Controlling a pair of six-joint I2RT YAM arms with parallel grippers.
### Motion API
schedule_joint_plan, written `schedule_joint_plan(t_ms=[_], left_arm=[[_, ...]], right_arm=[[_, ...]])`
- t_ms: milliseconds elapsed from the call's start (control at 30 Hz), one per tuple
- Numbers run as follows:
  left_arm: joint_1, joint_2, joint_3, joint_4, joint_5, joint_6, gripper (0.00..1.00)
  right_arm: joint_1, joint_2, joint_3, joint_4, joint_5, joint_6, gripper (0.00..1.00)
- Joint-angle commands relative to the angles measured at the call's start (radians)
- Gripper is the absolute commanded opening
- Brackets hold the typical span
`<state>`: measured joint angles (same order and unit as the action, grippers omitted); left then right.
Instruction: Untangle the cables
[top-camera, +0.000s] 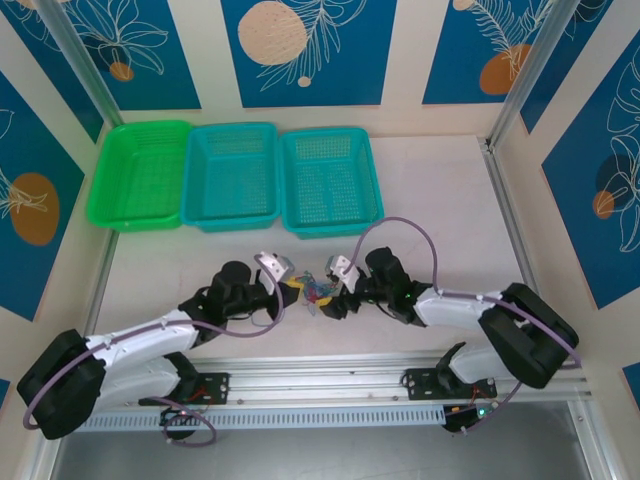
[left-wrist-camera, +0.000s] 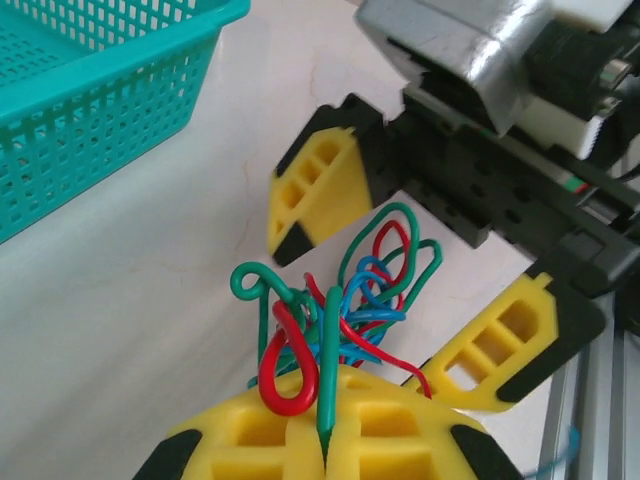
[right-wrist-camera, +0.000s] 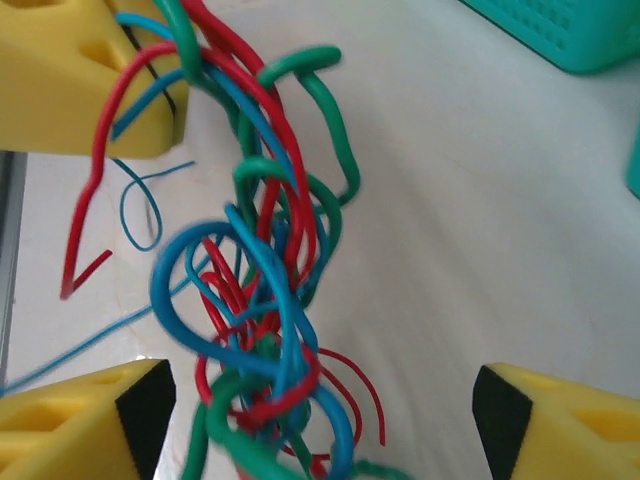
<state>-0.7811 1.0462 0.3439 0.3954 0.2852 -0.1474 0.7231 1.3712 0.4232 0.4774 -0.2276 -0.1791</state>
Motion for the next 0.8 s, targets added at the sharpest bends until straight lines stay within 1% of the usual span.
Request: schedule_joint_plan(t_ms=[0,33,100,200,300,367,400,433,467,500,533,600,667,767], left_arm=[[-0.002,-0.049,-0.014,-0.008,0.017,0.019,0.0],[-0.003,-0.066,-0.015,-0.015,-0.004,0.017,0.0],[-0.001,-0.109,-0.022,-0.022,-0.05,0.005,0.0],[0.007,-0.201,-0.023,-0.053,-0.152,-0.041,0.0],[0.04,-0.308,-0.02,-0.103,-0.26,-0.095,0.0],[0.077,-0.383,-0.012,-0.186,-0.397,-0.142,0.0],[0.105,-0.423,0.0,-0.257,-0.486,-0.17,0.0],[0.141,-0.46,0.013,-0.338,-0.551,-0.196,0.0],[0.182,-0.487,0.019,-0.389,-0.57,-0.206,0.0],[0.232,-0.518,0.019,-0.426,-0.565,-0.215,0.0],[0.285,-0.546,0.016,-0.453,-0.549,-0.233,0.0],[0.361,-0.576,0.01,-0.484,-0.511,-0.254,0.0],[0.4,-0.578,0.012,-0.514,-0.495,-0.261,0.0],[0.419,-0.557,0.009,-0.526,-0.493,-0.274,0.0]], right_arm=[[0.01,0.044,0.054,0.108,-0.111,-0.027,0.41],[0.009,0.054,0.056,0.109,-0.12,-0.016,0.23],[0.009,0.059,0.052,0.102,-0.136,-0.004,0.01],[0.007,0.036,0.032,0.084,-0.089,0.053,0.0],[0.006,-0.02,0.035,0.005,0.031,0.198,0.0],[0.003,-0.064,0.03,-0.064,0.136,0.311,0.0],[0.0,-0.093,0.026,-0.117,0.199,0.388,0.0],[-0.009,-0.125,0.018,-0.166,0.243,0.463,0.0],[-0.022,-0.157,0.003,-0.205,0.27,0.524,0.0],[-0.037,-0.198,-0.021,-0.238,0.297,0.597,0.0],[-0.054,-0.239,-0.044,-0.288,0.331,0.672,0.0],[-0.108,-0.337,-0.077,-0.397,0.375,0.792,0.0],[-0.179,-0.432,-0.09,-0.533,0.402,0.904,0.0],[-0.318,-0.594,-0.097,-0.676,0.366,0.99,0.0]])
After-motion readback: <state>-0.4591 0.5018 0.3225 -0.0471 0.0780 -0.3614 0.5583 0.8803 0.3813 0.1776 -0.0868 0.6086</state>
